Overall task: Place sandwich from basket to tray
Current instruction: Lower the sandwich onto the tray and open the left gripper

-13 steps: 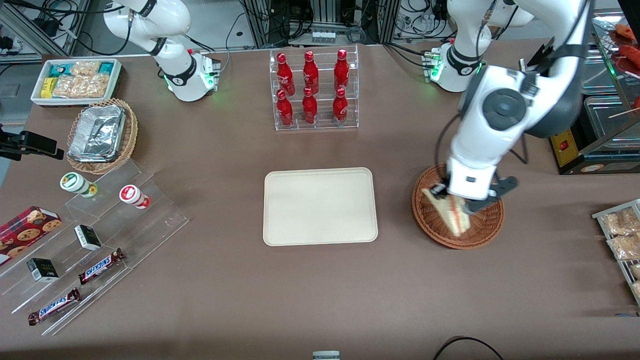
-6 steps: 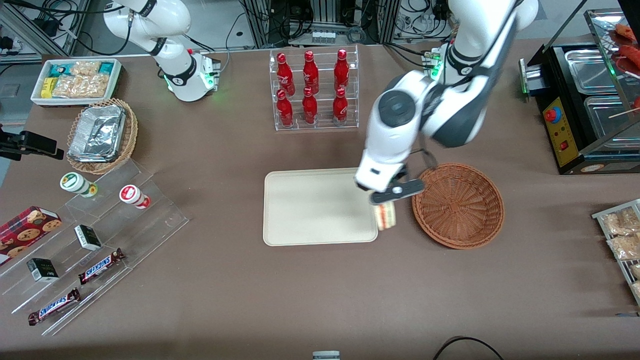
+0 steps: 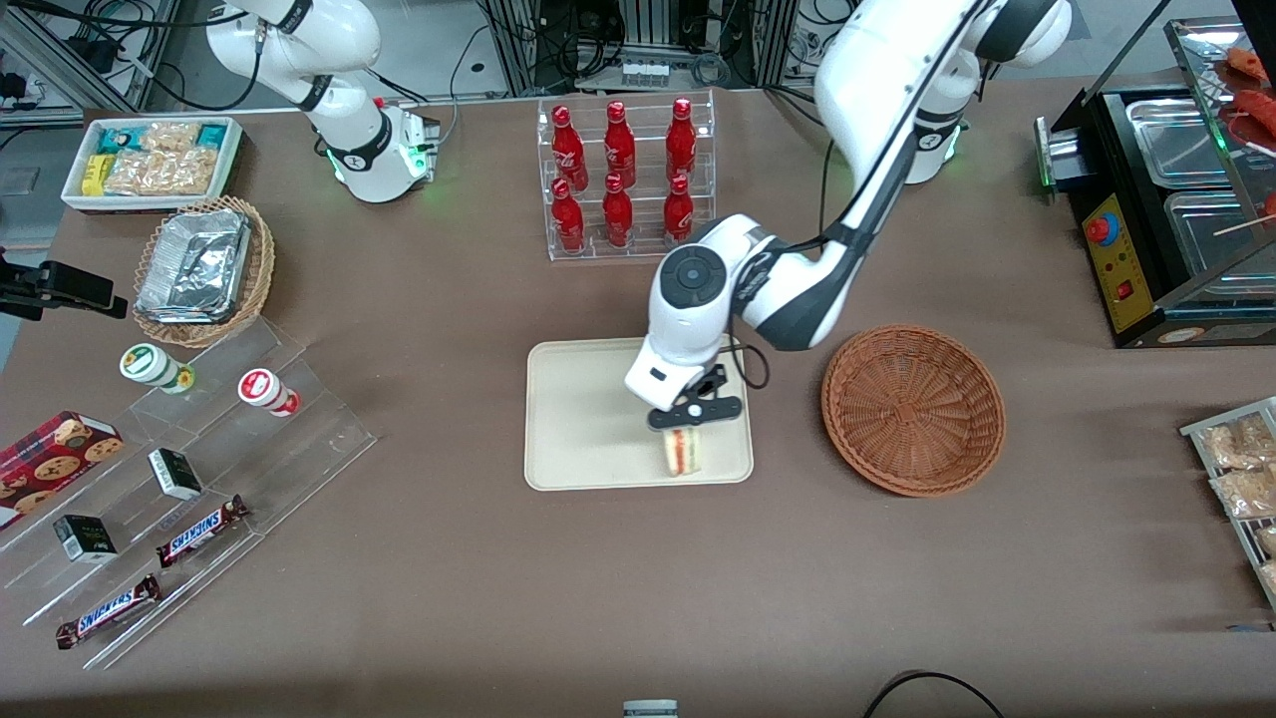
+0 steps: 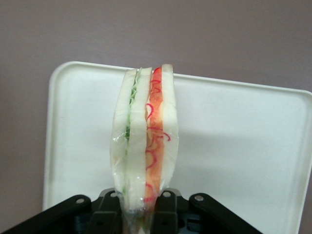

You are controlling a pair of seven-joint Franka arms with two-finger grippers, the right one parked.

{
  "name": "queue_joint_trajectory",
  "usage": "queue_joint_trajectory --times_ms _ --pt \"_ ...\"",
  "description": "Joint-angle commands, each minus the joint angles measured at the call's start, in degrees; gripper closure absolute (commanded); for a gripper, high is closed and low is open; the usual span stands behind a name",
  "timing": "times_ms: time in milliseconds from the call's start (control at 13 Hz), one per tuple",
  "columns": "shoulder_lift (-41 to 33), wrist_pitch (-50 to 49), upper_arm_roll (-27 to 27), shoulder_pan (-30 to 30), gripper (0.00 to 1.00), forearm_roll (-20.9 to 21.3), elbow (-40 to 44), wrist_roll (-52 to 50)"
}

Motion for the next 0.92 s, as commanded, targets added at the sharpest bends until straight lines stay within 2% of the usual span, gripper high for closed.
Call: queue_joint_trajectory --times_ms 0,538,615,692,769,846 --pt "3.5 4.5 0.7 -3.2 1.0 0.7 1.9 0.2" --pt "5.8 4.6 0.9 -6.4 1.0 1.0 0.7 0.8" --pt "5.9 4.6 0.9 -6.4 0.72 0.9 0.6 0.6" --pt "5.8 4.6 0.9 -6.3 0.23 0.9 0.8 0.1" --pt "5.3 4.5 1.1 -6.3 0.0 0.9 0.8 0.2" --pt "4.8 4.2 1.1 -6.2 0.0 0.9 0.8 0.0"
